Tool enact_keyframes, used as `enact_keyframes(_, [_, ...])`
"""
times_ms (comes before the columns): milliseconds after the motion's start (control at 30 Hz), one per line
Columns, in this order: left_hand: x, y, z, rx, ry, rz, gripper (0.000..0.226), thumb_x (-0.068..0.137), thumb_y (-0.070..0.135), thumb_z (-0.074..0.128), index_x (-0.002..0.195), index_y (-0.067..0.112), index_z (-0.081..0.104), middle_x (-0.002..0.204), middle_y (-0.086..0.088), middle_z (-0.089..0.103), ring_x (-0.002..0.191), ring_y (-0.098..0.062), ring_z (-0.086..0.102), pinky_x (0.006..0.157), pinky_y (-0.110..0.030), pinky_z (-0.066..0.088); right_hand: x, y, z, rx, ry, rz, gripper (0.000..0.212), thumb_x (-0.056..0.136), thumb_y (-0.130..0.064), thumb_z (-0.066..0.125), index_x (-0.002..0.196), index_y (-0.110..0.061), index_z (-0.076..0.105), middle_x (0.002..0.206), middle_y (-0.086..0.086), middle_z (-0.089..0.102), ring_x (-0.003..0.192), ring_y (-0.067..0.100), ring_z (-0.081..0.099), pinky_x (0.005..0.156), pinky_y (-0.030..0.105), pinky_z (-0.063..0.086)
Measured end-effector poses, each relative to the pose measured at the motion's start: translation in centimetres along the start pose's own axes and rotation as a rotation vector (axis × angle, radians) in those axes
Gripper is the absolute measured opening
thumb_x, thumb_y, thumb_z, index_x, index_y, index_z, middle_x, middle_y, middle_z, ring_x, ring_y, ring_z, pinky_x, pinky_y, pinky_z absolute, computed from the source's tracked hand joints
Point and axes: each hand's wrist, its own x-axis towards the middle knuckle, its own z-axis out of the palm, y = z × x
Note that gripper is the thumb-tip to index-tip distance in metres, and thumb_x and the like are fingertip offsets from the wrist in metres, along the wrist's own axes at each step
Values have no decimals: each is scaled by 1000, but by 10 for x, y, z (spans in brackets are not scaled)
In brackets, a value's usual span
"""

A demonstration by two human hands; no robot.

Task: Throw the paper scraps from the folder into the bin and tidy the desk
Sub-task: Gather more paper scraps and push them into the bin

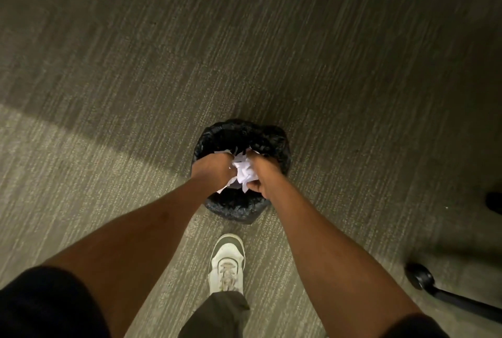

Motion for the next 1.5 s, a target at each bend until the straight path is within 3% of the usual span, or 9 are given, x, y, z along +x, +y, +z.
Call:
enact_keyframes(200, [-5, 6, -9, 31, -22, 30, 35, 82, 40, 61, 111, 21, 62, 107, -5, 67, 102, -25, 61, 78, -34, 47, -12, 1, -10, -135, -16, -138, 24, 83, -33, 61, 94, -11, 62, 77, 6, 63, 48, 14, 58, 40, 20, 46])
enact_keyframes(300, [-13, 14, -16, 85, 6, 56, 28, 84, 28, 61, 110, 18, 59, 106, -8, 66, 102, -28, 60, 80, -38, 49, -14, 3, -16, -293, 40, -166, 22, 81, -40, 59, 84, -18, 61, 80, 3, 62, 64, 19, 58, 47, 26, 46])
enact_keyframes(400, [-23, 34, -23, 308, 39, 166, 41, 82, 24, 63, 119, 12, 51, 110, -14, 60, 102, -32, 56, 78, -42, 47, -21, 4, -28, -459, 94, -306, 33, 82, -38, 58, 103, -14, 66, 103, 11, 65, 92, 29, 62, 75, 40, 55])
enact_keyframes(467, [-29, 54, -25, 425, 61, 226, 49, 80, 24, 64, 124, 9, 47, 116, -17, 57, 106, -34, 52, 84, -43, 44, -28, -1, -38, -553, 128, -399, 36, 85, -36, 56, 105, -8, 67, 110, 16, 67, 101, 33, 61, 85, 37, 51])
enact_keyframes(767, [-42, 179, -34, 441, 108, 318, 60, 83, 24, 58, 135, 7, 34, 135, -20, 39, 128, -41, 30, 91, -55, 45, -95, -21, -154, -743, 126, -655, 36, 86, -32, 60, 101, 0, 64, 98, 22, 66, 96, 37, 62, 66, 30, 42])
enact_keyframes(867, [-58, 235, -30, 499, 113, 381, 56, 83, 23, 59, 133, 10, 37, 133, -18, 42, 126, -41, 36, 87, -53, 46, -120, -20, -215, -708, 172, -705, 37, 84, -28, 65, 107, 1, 60, 105, 24, 64, 100, 37, 60, 66, 27, 39])
enact_keyframes(1033, [-94, 339, -12, 575, 88, 528, 69, 84, 27, 62, 141, 11, 26, 139, -18, 37, 129, -41, 33, 91, -52, 43, -160, -8, -331, -572, 332, -752, 74, 80, -34, 70, 138, -6, 32, 138, 25, 37, 125, 40, 42, 102, 38, 37])
enact_keyframes(1233, [-141, 473, 37, 713, 104, 780, 73, 83, 26, 63, 142, 7, 24, 141, -16, 36, 130, -37, 30, 98, -49, 43, -202, 32, -485, -470, 565, -726, 77, 77, -45, 67, 139, -18, 29, 138, 17, 38, 124, 39, 43, 99, 54, 40])
enact_keyframes(1500, [-202, 641, 134, 764, 134, 1083, 75, 78, 25, 65, 141, 6, 28, 137, -18, 42, 133, -37, 28, 98, -50, 43, -235, 110, -661, -262, 776, -699, 71, 73, -48, 65, 134, -26, 36, 133, 11, 45, 122, 35, 46, 96, 53, 42])
